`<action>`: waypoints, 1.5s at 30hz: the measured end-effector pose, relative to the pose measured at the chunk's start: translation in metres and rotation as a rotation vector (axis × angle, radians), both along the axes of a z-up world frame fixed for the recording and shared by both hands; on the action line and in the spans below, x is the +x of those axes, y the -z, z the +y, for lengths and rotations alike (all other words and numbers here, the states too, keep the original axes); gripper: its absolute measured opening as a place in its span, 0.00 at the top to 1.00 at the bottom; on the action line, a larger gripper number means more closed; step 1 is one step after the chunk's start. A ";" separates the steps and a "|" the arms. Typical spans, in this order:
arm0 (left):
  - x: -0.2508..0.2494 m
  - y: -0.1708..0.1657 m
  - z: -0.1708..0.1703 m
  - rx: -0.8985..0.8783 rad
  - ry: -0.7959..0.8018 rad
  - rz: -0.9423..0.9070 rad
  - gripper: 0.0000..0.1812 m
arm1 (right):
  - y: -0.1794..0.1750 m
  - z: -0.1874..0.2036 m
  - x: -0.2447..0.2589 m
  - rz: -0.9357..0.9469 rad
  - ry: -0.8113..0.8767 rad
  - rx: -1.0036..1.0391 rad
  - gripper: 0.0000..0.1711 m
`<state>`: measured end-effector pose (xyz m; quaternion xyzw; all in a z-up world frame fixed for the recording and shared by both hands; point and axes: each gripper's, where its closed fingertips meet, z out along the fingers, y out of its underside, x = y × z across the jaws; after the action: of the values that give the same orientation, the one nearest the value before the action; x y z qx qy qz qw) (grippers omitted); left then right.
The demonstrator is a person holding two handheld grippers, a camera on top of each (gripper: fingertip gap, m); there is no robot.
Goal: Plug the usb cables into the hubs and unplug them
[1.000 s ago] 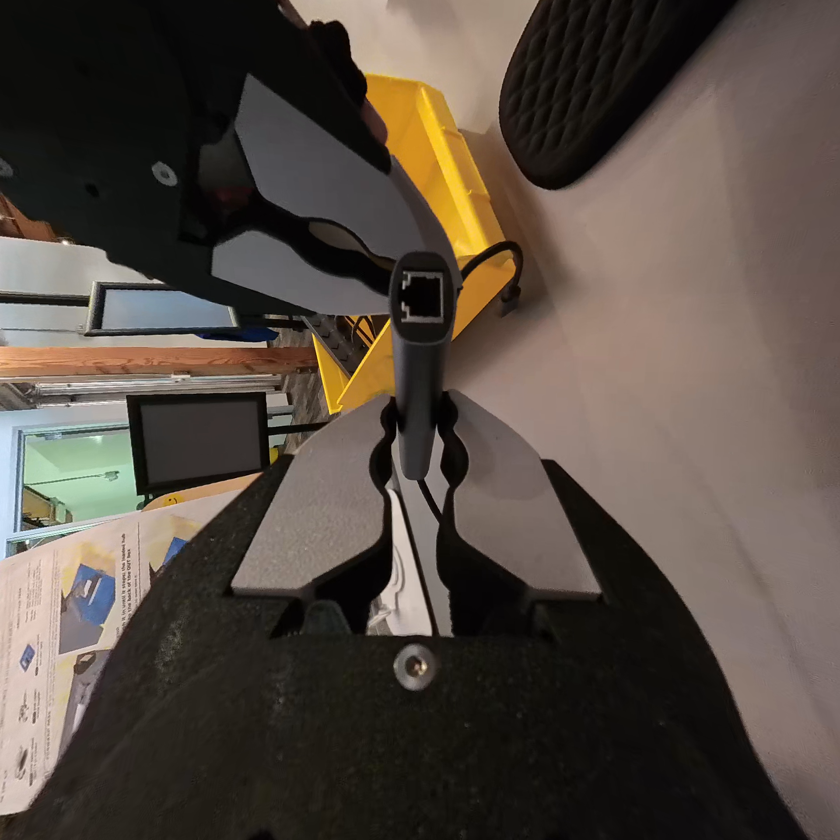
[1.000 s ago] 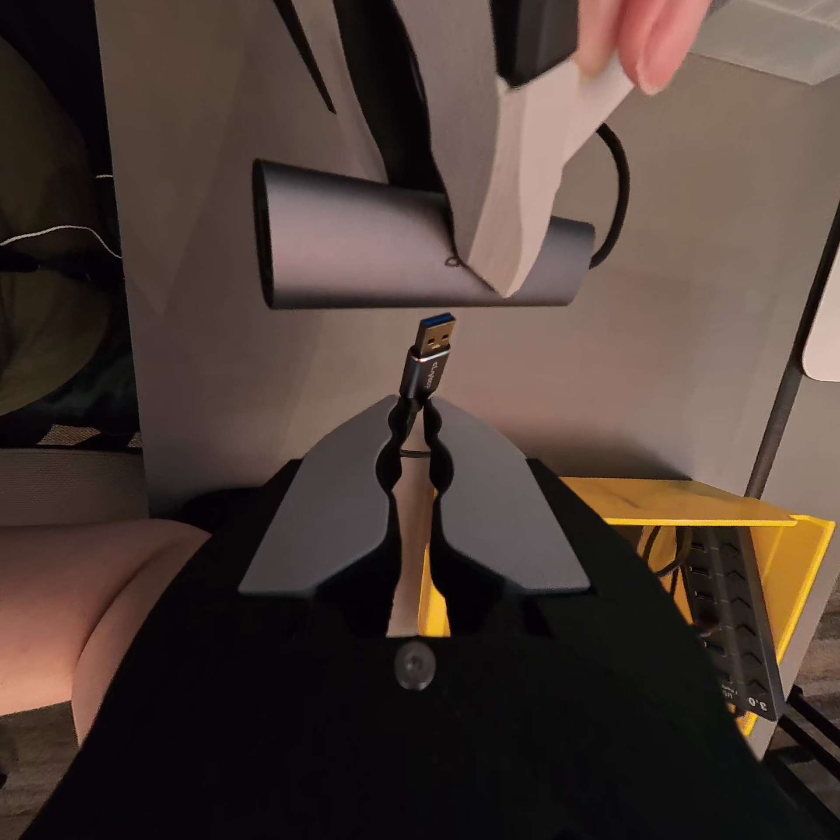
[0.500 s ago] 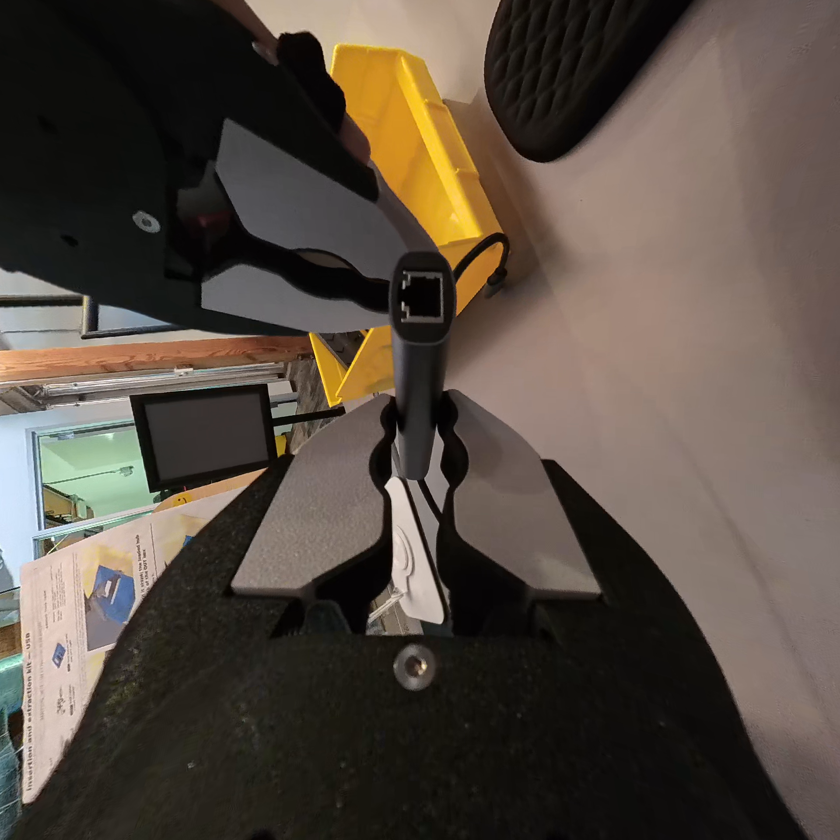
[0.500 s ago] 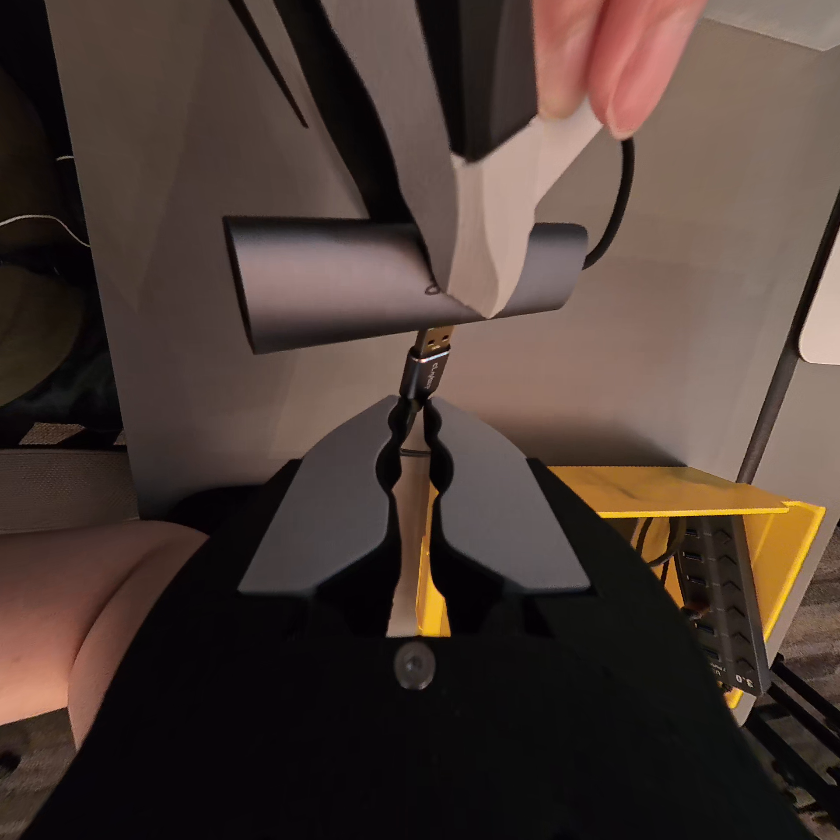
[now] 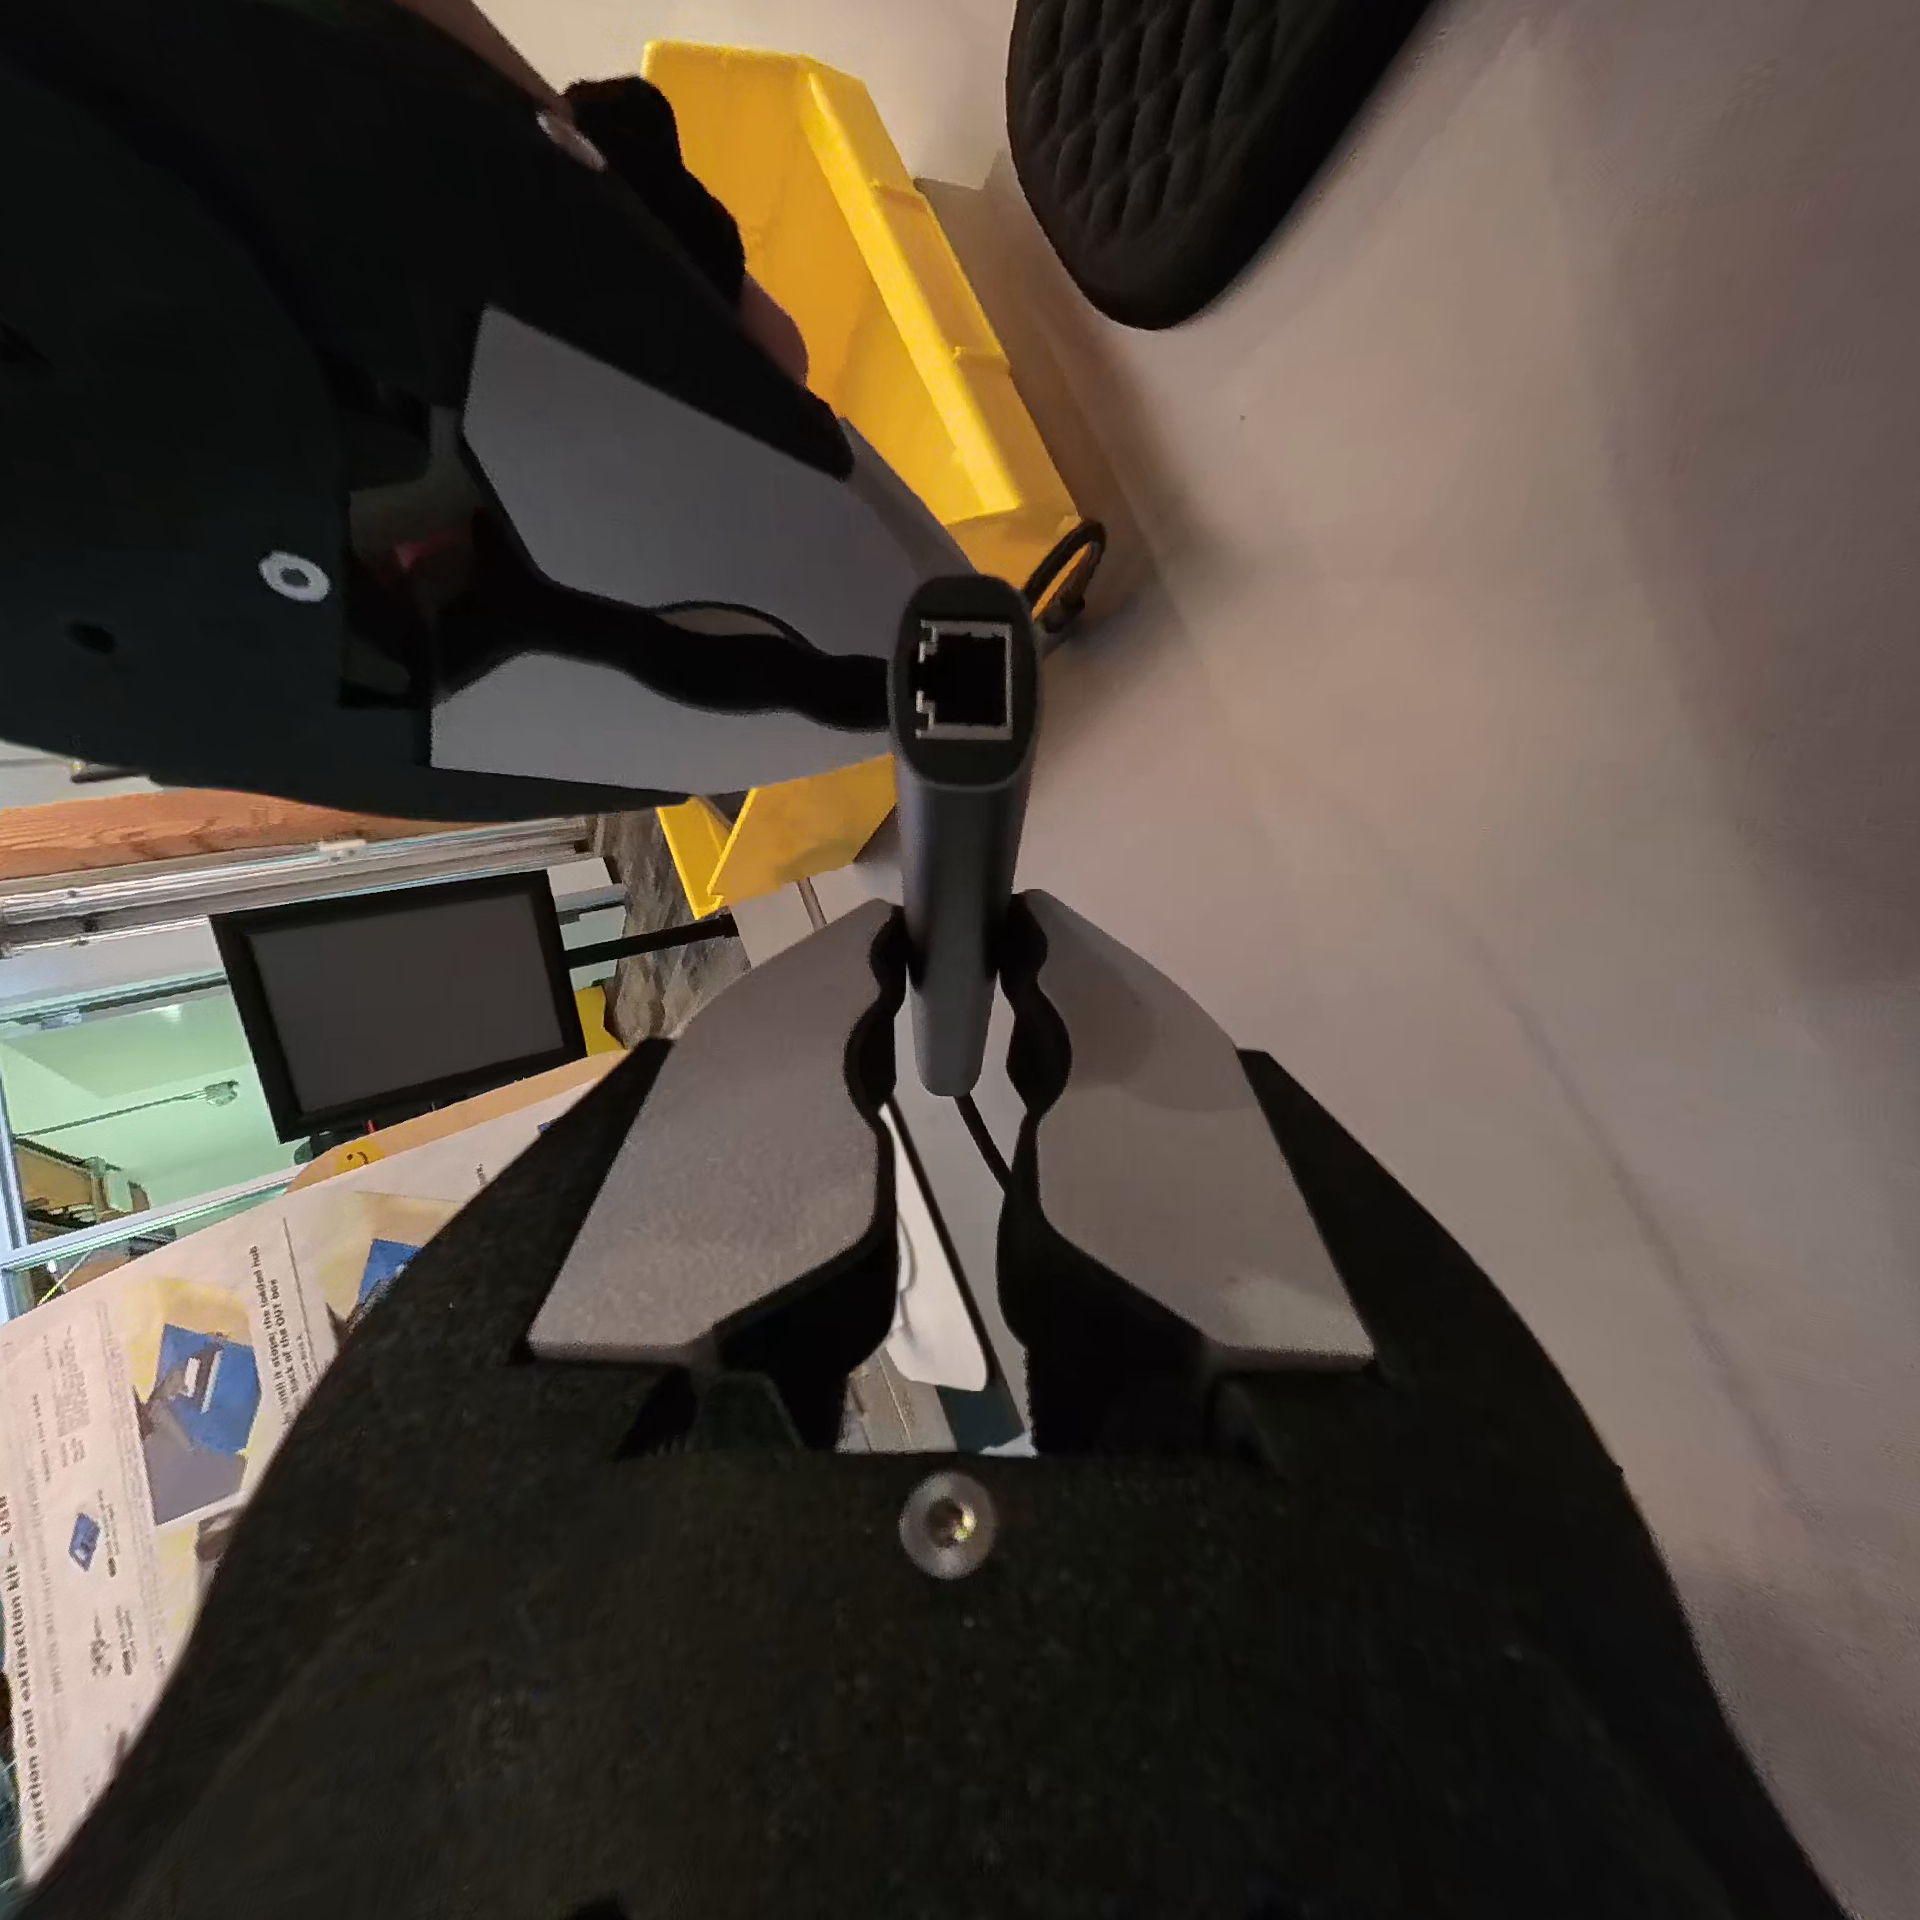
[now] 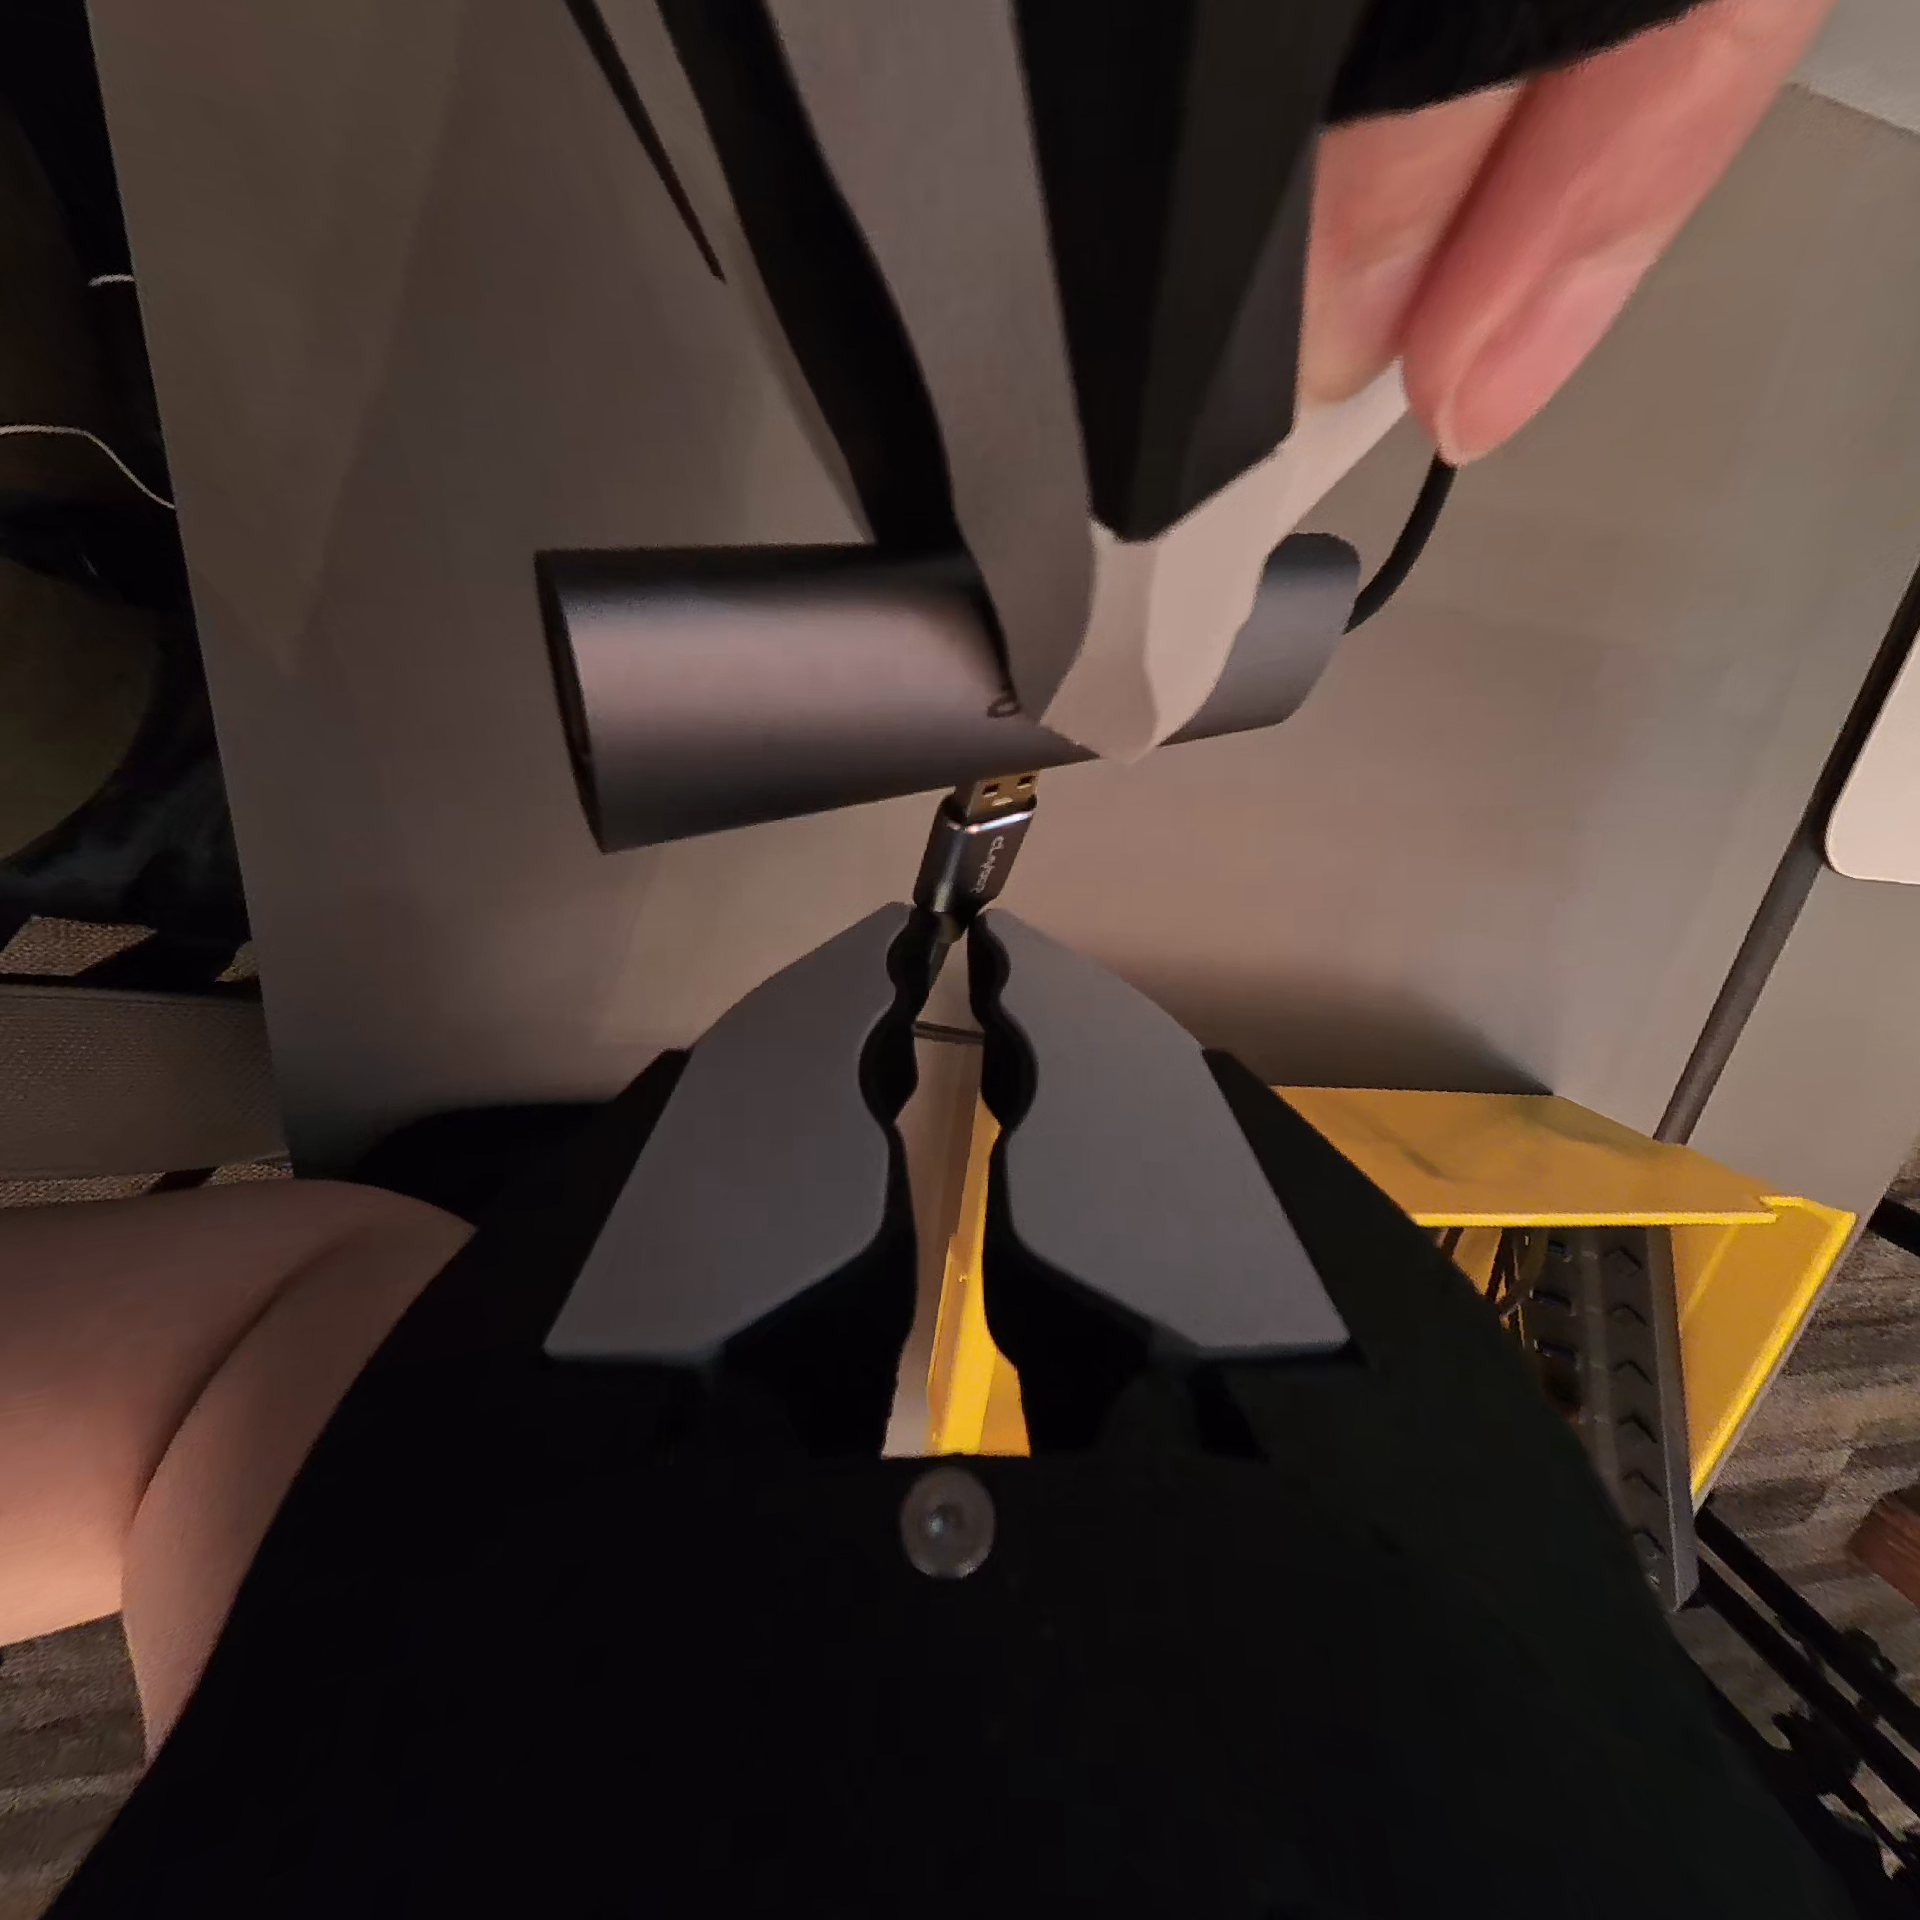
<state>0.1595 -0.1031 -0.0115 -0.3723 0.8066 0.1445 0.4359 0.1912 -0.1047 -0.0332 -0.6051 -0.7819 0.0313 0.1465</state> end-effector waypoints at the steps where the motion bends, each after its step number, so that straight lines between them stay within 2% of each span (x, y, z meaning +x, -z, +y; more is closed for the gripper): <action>1: -0.001 0.000 0.000 0.000 -0.001 0.004 0.90 | 0.000 -0.001 -0.001 0.003 -0.005 -0.004 0.96; 12: -0.012 -0.008 0.002 -0.003 -0.023 -0.026 0.90 | -0.010 -0.001 -0.014 0.139 -0.038 -0.090 0.96; 25: -0.046 -0.048 0.019 0.110 -0.132 -0.170 0.91 | -0.058 0.022 -0.049 0.615 -0.009 -0.306 0.96; 35: -0.073 -0.092 0.025 0.234 -0.197 -0.352 0.90 | -0.113 0.033 -0.074 1.085 -0.042 -0.558 0.96; 40: -0.078 -0.103 0.028 0.278 -0.226 -0.395 0.91 | -0.126 0.037 -0.076 1.208 -0.048 -0.651 0.96; 45: -0.076 -0.105 0.029 0.300 -0.225 -0.395 0.90 | -0.129 0.037 -0.075 1.234 -0.073 -0.604 0.96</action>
<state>0.0833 -0.0745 0.0935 -0.4118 0.6290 0.2346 0.6163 0.1163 -0.0680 0.0957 -0.4642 -0.5321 0.5917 0.3888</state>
